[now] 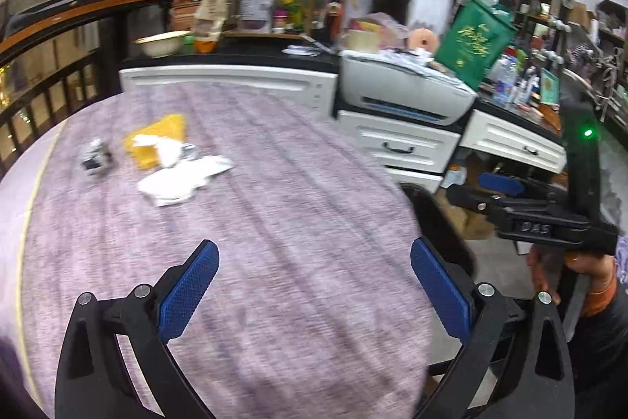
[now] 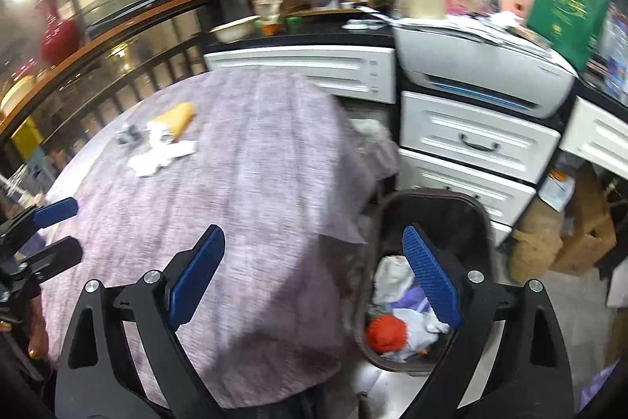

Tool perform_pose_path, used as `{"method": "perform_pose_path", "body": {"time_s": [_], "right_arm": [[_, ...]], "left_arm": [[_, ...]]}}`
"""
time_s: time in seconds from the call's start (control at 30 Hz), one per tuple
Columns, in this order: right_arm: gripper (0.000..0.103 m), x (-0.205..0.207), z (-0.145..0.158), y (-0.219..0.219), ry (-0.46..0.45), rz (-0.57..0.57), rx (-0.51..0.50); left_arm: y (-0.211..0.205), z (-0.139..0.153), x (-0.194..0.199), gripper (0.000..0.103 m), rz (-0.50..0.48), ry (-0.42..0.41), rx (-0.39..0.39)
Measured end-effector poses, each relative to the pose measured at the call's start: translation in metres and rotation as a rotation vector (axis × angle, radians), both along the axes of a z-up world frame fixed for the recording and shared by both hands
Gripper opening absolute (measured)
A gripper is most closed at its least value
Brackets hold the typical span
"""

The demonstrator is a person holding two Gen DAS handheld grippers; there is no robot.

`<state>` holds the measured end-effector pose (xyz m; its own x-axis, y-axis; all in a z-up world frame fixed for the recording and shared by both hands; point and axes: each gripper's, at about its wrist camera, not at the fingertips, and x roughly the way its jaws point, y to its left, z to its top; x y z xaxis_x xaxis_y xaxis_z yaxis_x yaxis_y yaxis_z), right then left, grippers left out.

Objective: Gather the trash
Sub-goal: 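Bring both tools back over the table, then grasp the crumpled white tissue with the right tool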

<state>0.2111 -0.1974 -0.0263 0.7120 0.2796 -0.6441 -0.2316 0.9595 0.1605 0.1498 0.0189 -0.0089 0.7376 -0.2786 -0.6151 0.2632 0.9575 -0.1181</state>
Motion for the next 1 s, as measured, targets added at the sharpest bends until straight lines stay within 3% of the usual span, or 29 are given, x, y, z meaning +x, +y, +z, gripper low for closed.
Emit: {"method": "perform_pose_path", "body": {"time_s": [0.17,0.27,0.4,0.8,1.0], "right_arm": [[0.091,0.006,0.008,0.035,-0.005,0.079,0.019],[0.091,0.012,0.013,0.057,-0.01,0.125,0.041],[0.091,0.031,0.014,0.091,0.006,0.19,0.063],[0.091,0.088,-0.001,0.211,0.05,0.413,-0.093],[0.078,0.105,-0.017,0.261,0.072,0.481,-0.203]], "left_arm": [[0.039,-0.003,-0.001,0.097,0.096,-0.004,0.017],[0.062,-0.008,0.002,0.097,0.211,0.001,0.102],[0.096,-0.009,0.009,0.097,0.324,0.019,0.115],[0.149,-0.019,0.021,0.096,0.409,0.111,0.071],[0.165,-0.018,0.032,0.096,0.438,0.125,0.026]]}}
